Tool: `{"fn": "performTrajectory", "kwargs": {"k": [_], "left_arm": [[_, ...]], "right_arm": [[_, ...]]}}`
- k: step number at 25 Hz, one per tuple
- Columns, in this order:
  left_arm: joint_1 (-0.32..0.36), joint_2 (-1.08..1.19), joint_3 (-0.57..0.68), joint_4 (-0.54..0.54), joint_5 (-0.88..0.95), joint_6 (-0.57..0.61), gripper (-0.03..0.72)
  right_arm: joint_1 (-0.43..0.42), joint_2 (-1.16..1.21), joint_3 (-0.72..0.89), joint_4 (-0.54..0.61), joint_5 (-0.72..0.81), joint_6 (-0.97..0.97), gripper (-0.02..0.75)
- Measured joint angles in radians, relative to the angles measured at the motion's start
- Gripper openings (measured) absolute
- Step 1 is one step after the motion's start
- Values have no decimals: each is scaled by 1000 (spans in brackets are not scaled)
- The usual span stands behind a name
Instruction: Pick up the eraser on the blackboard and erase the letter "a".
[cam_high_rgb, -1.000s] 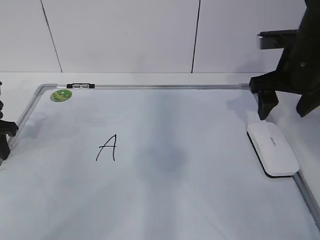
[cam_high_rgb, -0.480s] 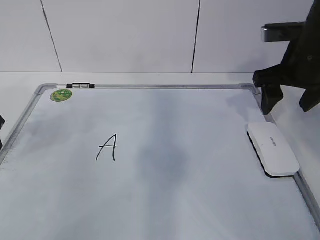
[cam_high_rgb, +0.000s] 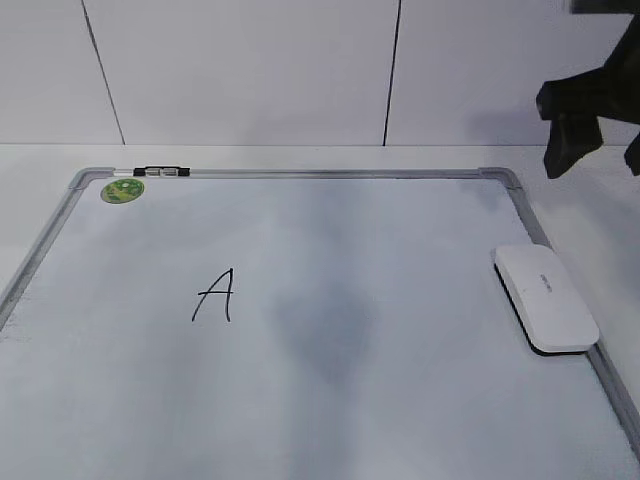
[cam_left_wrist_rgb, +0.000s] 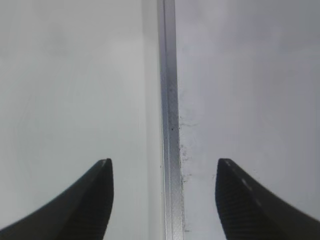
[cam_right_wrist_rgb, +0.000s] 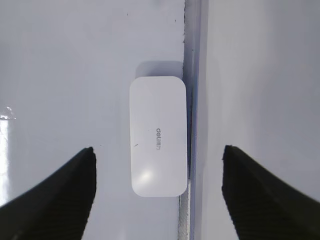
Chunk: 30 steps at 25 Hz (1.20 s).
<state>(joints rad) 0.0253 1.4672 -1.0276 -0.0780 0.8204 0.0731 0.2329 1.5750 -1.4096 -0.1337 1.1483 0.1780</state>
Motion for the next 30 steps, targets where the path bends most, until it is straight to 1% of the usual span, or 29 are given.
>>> {"fn": "performTrajectory", "kwargs": {"k": [14, 24, 30], "left_arm": [[0, -335, 2, 0, -114, 0, 484], [0, -473, 6, 0, -207, 0, 484], [0, -553, 8, -17, -214, 1, 484]], "right_arm": [[0, -239, 0, 0, -99, -23, 592], [0, -357, 6, 2, -185, -84, 592], [0, -408, 6, 8, -222, -103, 588]]}}
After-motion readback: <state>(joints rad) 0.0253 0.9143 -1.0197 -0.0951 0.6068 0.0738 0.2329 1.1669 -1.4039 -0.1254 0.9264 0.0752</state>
